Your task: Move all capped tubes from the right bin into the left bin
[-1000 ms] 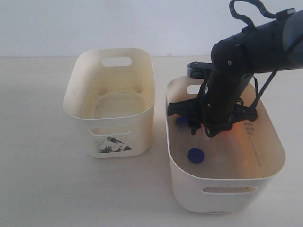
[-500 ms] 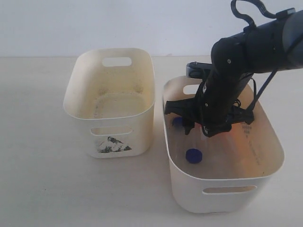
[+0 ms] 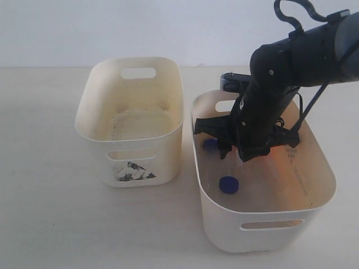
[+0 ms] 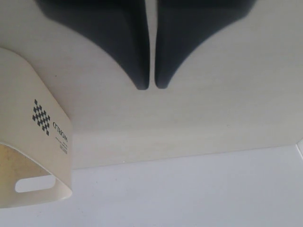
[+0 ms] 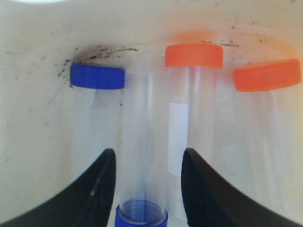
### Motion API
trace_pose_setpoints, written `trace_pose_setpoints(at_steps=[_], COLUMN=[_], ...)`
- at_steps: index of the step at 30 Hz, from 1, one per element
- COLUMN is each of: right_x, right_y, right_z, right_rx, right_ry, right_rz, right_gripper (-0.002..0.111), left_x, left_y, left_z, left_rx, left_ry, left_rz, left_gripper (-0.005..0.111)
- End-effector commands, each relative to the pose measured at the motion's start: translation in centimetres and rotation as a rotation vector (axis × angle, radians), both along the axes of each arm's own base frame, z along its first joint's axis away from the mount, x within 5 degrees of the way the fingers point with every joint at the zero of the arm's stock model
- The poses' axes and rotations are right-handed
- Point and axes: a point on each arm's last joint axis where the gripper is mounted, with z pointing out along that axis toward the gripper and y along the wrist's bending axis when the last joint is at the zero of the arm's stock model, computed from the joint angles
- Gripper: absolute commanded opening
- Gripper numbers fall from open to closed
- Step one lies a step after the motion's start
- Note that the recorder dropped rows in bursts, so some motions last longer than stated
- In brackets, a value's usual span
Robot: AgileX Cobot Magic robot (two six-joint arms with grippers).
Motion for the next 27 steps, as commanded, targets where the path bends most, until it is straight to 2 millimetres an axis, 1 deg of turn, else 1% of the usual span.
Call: trace_pose_setpoints(at_steps=[1, 6, 11, 17, 21, 27], right_x=[0.0, 0.0, 0.0, 0.1, -0.3, -0.3], right_y=[0.0, 0.1, 0.4, 0.4, 0.7, 0.7], right_z=[0.0, -0.4, -2.0, -2.3, -4.2, -4.4], right_rx=[0.002, 0.002, 0.006, 0.006, 0.015, 0.013], right_ry=[-0.008, 0.009, 0.062, 0.064, 0.153, 0.155], right_rz=[0.008, 0.003, 0.023, 0.021, 0.042, 0.05], right_gripper=[0.042, 0.042, 0.042, 0.042, 0.042, 0.042], left_x=[0.0, 0.0, 0.0, 0.0, 0.0, 0.0], left_y=[0.0, 0.0, 0.0, 0.0, 0.0, 0.0], left_z=[0.3, 0.3, 0.3, 0.3, 0.3, 0.3], left_rx=[-0.018, -0.018, -0.018, -0.018, -0.018, -0.018], left_ry=[-0.02, -0.02, -0.02, -0.02, -0.02, -0.02], left_rz=[0.001, 0.001, 0.001, 0.001, 0.001, 0.001], left_gripper=[0.004, 0.004, 0.004, 0.004, 0.004, 0.004])
